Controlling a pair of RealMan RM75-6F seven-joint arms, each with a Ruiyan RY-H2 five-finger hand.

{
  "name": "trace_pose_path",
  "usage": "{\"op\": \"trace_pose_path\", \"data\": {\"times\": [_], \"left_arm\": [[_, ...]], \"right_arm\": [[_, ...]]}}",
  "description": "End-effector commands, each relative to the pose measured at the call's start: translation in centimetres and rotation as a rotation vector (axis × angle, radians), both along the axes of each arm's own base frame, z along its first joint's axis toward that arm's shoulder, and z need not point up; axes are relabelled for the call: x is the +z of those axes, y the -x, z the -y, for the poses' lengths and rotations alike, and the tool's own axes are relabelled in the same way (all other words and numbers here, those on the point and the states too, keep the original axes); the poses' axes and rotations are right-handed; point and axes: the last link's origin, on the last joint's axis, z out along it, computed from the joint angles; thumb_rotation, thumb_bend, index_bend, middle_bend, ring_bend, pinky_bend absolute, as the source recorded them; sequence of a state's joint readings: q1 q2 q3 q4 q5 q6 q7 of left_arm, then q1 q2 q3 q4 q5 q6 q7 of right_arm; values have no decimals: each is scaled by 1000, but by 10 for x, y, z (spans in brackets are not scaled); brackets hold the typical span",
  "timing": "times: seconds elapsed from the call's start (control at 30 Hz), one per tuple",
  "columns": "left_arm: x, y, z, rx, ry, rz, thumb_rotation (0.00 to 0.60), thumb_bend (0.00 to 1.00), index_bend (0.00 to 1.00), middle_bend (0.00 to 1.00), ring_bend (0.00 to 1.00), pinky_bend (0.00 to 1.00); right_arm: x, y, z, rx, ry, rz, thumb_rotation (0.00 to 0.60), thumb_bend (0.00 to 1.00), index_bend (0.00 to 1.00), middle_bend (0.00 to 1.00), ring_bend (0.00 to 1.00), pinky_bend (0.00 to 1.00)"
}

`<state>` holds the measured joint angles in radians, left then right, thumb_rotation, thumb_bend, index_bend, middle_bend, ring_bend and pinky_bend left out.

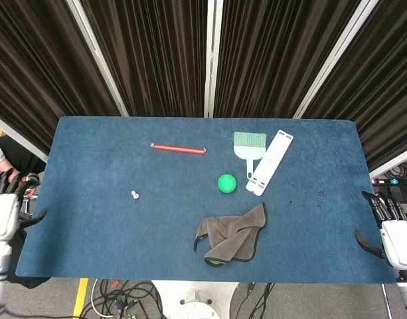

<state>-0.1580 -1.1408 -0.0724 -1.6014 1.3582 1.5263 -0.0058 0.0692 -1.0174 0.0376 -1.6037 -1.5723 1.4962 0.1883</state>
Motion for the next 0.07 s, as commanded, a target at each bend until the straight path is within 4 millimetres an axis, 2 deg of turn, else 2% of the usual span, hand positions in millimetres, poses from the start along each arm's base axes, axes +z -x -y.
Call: {"op": "trace_pose_path", "data": {"times": [0.03, 0.07], "left_arm": [[3, -1, 26, 21, 21, -22, 600, 173, 312, 154, 0, 0], [2, -1, 30, 25, 27, -23, 600, 173, 312, 154, 0, 0]], "right_arm": [[-1, 0, -1, 1, -1, 2, 600, 258, 36, 126, 0, 0], [-2, 0, -1, 3, -3, 2, 600, 258, 36, 125, 0, 0]]}}
